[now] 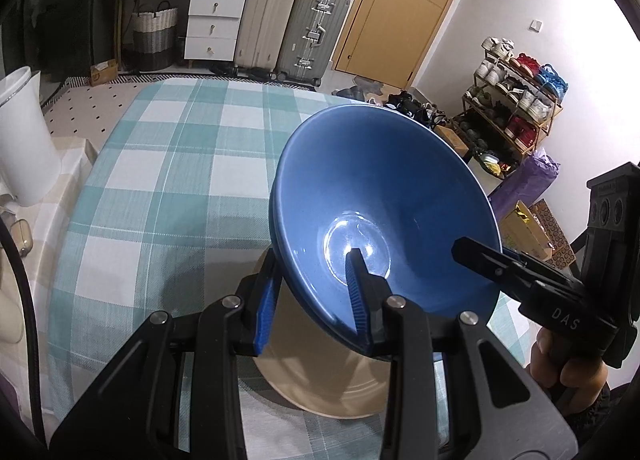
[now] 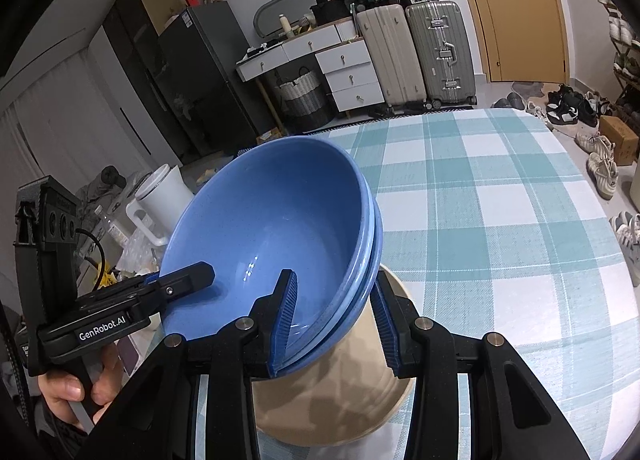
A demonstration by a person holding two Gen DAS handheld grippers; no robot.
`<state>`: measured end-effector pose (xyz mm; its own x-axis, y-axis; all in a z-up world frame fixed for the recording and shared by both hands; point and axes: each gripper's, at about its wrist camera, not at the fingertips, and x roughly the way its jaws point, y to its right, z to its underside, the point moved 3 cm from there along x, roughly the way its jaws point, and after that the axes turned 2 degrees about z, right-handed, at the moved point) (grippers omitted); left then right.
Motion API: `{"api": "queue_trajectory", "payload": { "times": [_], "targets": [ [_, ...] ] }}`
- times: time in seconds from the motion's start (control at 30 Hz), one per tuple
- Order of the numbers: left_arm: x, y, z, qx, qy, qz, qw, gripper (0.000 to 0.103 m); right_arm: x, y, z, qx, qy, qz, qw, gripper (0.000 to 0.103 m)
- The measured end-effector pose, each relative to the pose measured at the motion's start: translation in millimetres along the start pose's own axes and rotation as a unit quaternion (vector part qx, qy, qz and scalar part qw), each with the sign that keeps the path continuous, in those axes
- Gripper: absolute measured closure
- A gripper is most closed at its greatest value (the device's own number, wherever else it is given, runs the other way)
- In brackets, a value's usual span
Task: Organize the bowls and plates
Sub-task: 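Carry the stacked blue bowls in the right tool over the cream plates, then lower the bowl stack onto the cream plates and open the right tool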
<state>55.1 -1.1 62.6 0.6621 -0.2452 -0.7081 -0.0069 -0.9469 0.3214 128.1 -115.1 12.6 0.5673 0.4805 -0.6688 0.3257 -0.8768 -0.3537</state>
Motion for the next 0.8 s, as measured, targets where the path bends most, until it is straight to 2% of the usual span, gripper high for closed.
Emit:
{"api": "queue_trajectory", "payload": {
  "times": [0.8],
  "targets": [
    [39,-19,16,-0.009,-0.028,-0.004,0.9996,0.074,18,7,15,0.010,-0.022,0.008,1.000,0.064]
  ]
}}
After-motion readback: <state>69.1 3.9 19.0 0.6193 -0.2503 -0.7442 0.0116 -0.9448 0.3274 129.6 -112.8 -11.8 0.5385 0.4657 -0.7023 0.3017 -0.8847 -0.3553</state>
